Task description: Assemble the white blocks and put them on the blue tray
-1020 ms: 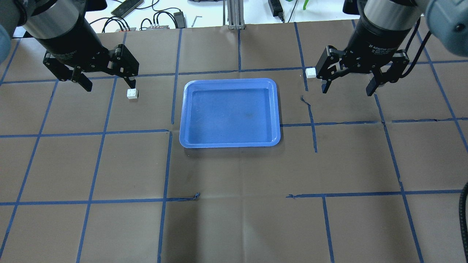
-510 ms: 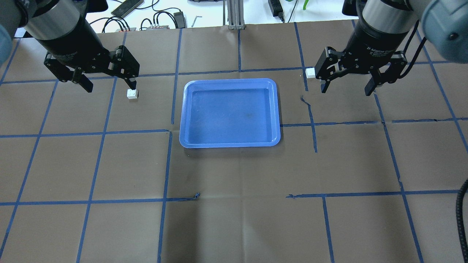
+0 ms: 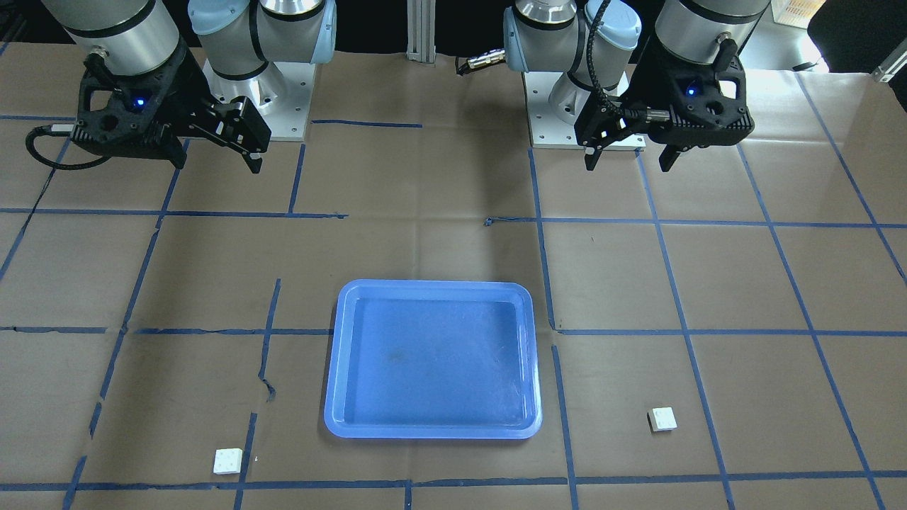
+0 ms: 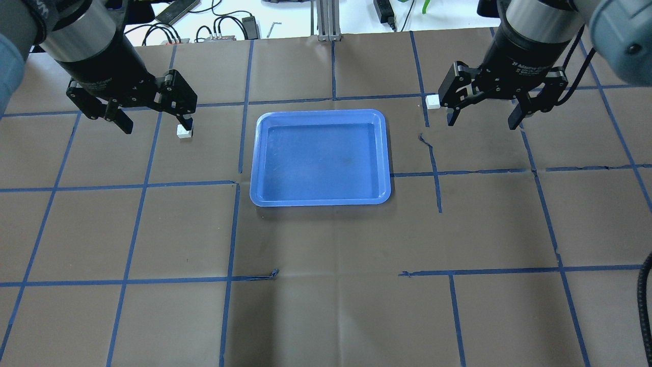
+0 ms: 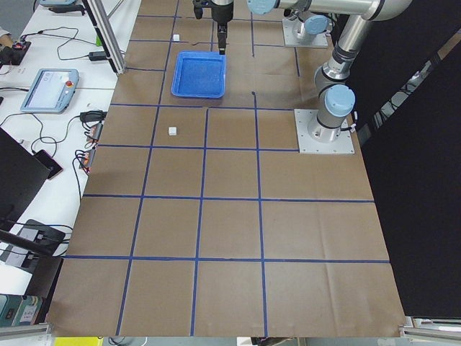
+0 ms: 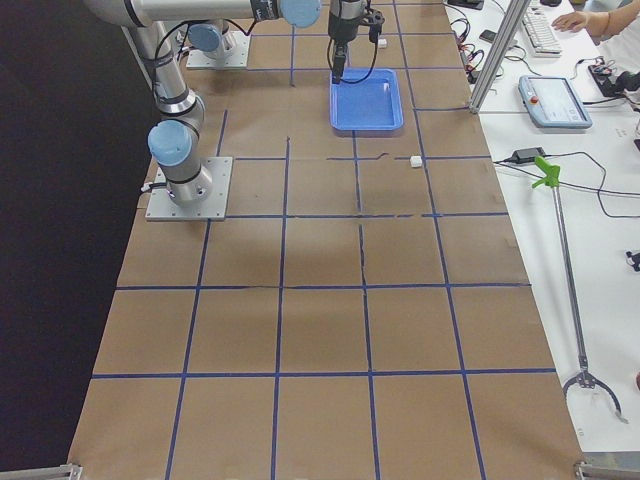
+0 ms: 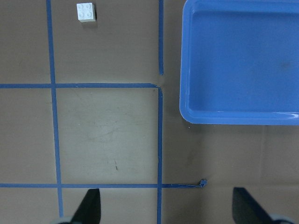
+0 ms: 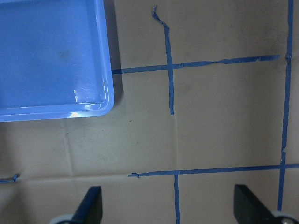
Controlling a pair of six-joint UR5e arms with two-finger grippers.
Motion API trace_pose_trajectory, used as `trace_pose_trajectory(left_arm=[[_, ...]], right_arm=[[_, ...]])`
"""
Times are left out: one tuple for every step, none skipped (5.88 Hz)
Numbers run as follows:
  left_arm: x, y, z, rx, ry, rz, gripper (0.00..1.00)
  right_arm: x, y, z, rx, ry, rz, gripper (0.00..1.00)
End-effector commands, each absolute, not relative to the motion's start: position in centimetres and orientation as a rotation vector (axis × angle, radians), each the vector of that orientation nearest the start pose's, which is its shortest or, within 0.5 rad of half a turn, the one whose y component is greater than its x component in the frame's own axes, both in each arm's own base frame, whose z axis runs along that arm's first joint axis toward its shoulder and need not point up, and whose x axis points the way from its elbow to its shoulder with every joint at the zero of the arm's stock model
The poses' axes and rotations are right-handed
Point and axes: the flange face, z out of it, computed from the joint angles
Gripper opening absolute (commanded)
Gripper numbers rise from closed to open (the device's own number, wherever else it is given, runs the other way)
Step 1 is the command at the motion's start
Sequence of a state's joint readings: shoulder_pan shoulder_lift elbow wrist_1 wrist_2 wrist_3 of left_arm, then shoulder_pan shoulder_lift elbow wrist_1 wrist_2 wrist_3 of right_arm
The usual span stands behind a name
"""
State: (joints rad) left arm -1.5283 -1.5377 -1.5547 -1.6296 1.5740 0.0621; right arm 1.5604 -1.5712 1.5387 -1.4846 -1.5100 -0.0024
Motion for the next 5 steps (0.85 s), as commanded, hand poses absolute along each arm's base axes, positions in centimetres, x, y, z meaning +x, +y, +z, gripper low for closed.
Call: trace_pose_trajectory(left_arm=[[-6.2,-51.3,47.1,0.057,3.14,0.114,0.99],[-2.5,-54.7,44.4,-0.004,3.144,0.129,0.99],[-0.2,-58.3,39.7,-0.043,3.14,0.06,0.99],[1.0,-61.0,35.8,0.038,3.136,0.039,0.99],[1.6,-62.5,32.4,0.036,3.137,0.02,0.99]], right_arm=[[12.7,-50.0,49.2,-0.547,3.034,-0.006,1.0],[12.6,-51.4,47.7,-0.811,2.964,0.012,1.0],[12.5,-53.3,47.0,-1.164,2.866,-0.063,1.0],[12.5,-55.7,45.4,-1.494,2.713,-0.094,0.99],[11.9,-59.2,44.6,-1.747,2.585,-0.117,0.99]])
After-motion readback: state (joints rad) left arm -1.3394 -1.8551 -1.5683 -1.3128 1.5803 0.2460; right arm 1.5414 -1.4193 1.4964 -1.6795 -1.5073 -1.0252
